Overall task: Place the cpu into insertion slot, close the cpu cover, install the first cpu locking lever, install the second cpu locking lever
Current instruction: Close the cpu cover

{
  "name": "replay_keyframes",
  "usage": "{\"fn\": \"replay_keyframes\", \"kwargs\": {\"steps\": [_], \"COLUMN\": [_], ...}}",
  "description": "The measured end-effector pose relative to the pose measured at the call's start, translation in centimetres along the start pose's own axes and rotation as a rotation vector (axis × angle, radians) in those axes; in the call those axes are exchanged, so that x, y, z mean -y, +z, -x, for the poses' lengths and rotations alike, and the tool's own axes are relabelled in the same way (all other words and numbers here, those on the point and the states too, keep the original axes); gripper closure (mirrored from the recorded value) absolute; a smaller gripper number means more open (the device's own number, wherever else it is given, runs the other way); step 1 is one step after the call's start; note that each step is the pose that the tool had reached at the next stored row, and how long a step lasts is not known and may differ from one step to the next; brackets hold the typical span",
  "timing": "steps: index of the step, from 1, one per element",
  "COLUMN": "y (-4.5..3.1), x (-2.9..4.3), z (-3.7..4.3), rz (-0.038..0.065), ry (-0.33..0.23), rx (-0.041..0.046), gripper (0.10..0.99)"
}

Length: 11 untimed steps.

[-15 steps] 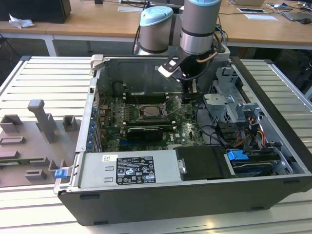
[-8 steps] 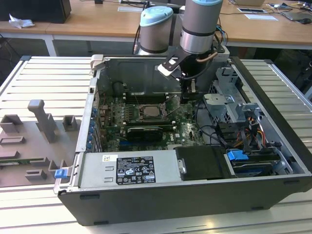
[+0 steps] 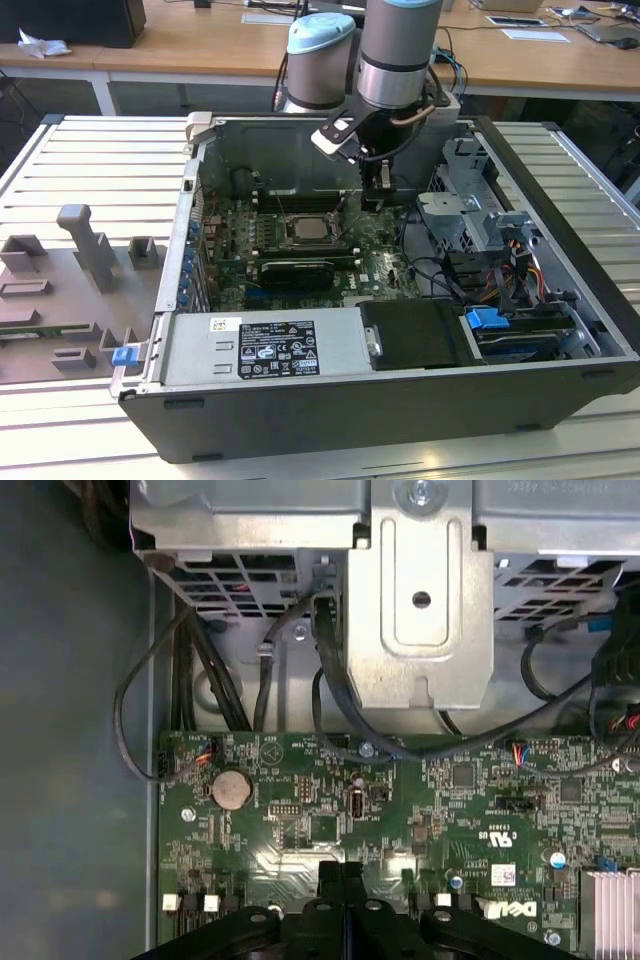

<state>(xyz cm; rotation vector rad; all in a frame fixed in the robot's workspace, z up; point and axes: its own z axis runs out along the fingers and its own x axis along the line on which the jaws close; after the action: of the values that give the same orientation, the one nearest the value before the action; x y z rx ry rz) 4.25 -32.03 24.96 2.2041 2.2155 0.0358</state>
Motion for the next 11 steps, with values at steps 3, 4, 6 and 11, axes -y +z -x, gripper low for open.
{"fn": "replay_keyframes", "kwargs": {"steps": [3, 4, 6, 11], "y": [-0.01, -0.01, -0.02, -0.03], "x": [0.35, 0.42, 0.60, 1.13], "z": [0.00, 0.00, 0.00, -0.01], "rz": [0.000, 0.000, 0.000, 0.000], "ry": [0.000, 0.000, 0.000, 0.000], "rx": [0.0000, -0.0001, 0.0000, -0.0001], "gripper": [0.980, 0.980, 0.980, 0.980]}}
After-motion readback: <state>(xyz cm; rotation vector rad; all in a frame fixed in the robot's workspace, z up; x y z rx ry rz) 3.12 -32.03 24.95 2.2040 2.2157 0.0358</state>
